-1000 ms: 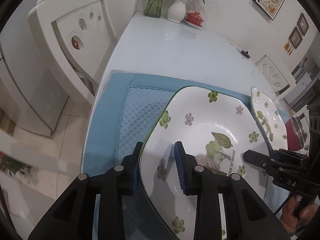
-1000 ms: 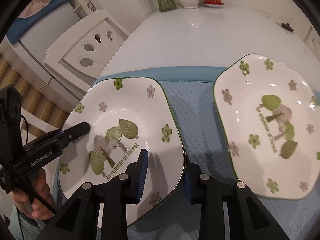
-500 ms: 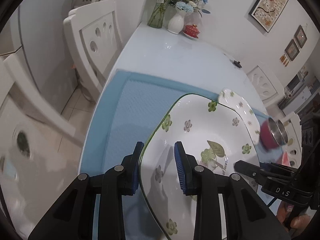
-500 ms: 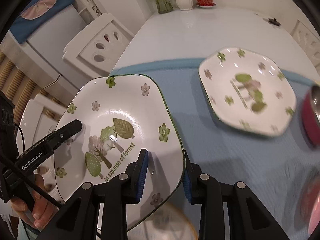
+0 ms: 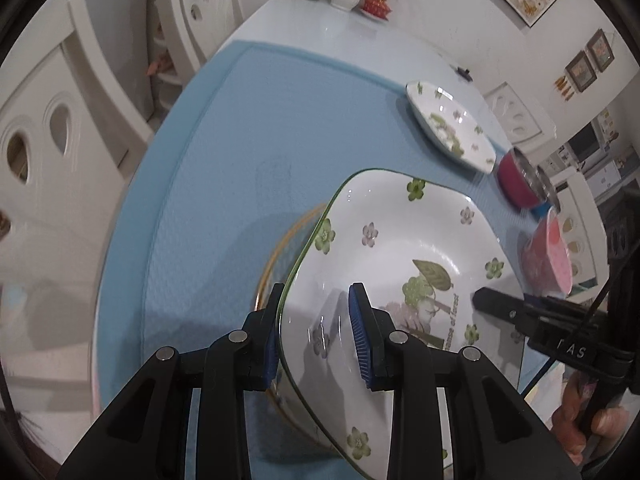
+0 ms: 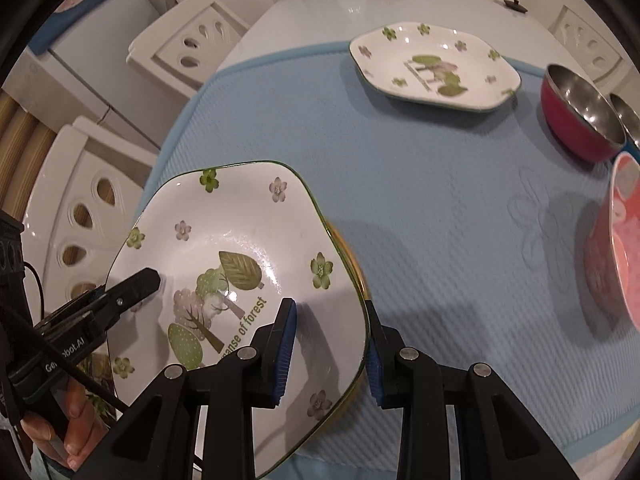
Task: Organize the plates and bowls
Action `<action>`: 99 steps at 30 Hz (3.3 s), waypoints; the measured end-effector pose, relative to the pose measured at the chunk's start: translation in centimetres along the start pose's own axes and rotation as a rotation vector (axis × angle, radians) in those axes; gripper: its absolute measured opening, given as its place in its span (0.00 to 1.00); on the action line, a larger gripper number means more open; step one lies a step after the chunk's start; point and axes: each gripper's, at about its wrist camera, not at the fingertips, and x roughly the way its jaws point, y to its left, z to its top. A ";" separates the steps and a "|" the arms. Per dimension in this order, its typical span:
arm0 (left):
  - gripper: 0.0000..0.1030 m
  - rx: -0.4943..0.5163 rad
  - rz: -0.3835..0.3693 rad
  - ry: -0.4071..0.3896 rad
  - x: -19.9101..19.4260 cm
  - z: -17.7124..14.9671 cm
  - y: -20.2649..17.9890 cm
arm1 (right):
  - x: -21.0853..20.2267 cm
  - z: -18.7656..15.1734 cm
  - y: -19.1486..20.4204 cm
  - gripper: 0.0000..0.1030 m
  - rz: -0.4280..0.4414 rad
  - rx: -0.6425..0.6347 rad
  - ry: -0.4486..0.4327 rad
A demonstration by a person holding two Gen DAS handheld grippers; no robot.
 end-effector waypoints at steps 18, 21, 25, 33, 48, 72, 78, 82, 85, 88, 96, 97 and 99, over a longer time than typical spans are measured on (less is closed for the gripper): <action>0.25 -0.012 0.023 0.044 1.3 -1.0 -0.1 | 1.6 -1.5 -0.7 0.29 -0.059 -0.027 0.060; 0.25 -0.017 0.019 0.049 1.3 -1.0 -0.1 | 1.4 -1.4 -0.6 0.29 -0.061 -0.032 0.053; 0.25 -0.028 0.021 0.037 0.5 -0.7 0.1 | 1.1 -1.2 -0.7 0.29 -0.064 -0.034 0.040; 0.27 -0.032 0.050 -0.026 -1.3 0.1 0.6 | 0.7 -1.4 -0.7 0.29 -0.062 -0.034 0.040; 0.27 -0.049 0.059 -0.025 -1.9 -1.3 1.1 | -0.8 -2.9 3.7 0.29 -0.088 -0.152 0.029; 0.27 -0.020 0.092 -0.036 -1.3 0.9 0.2 | 0.8 -2.8 2.4 0.33 -0.094 -0.062 0.148; 0.27 0.034 0.056 -0.049 -0.9 3.9 -1.6 | -1.0 -0.9 -0.9 0.33 -0.048 0.035 0.085; 0.27 0.104 0.013 -0.072 -0.6 7.3 -3.9 | -3.2 2.0 -4.9 0.35 -0.025 0.156 -0.038; 0.29 0.170 -0.020 -0.081 0.3 10.7 -6.4 | -4.0 4.9 -8.4 0.46 -0.028 0.271 -0.113; 0.35 0.213 -0.051 -0.065 2.4 14.3 -8.6 | -4.0 7.8 -11.0 0.47 -0.021 0.372 -0.180; 0.39 0.248 -0.112 0.037 11.0 21.3 -12.4 | -0.6 13.4 -14.8 0.47 -0.096 0.542 -0.199; 0.39 0.249 -0.113 0.051 11.8 21.7 -12.6 | 0.1 13.9 -15.0 0.46 -0.103 0.550 -0.195; 0.39 0.245 -0.127 0.084 13.7 22.3 -12.9 | 1.0 14.3 -15.3 0.45 -0.128 0.556 -0.183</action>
